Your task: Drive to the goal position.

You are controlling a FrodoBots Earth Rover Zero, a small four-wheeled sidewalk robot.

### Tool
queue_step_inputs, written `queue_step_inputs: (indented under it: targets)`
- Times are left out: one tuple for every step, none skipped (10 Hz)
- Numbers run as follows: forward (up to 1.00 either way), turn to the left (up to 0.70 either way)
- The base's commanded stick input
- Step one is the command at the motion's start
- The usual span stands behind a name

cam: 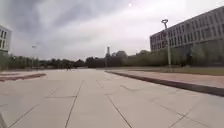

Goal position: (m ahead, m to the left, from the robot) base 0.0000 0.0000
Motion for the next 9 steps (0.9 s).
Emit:
queue_step_inputs:
  targets:
    - [0.5, 0.0]
    - [0.5, 0.0]
    - [0.5, 0.0]
    - [0.5, 0.0]
    - [0.5, 0.0]
    - [0.5, 0.0]
    - [0.5, 0.0]
    - [0.5, 0.0]
    - [0.5, 0.0]
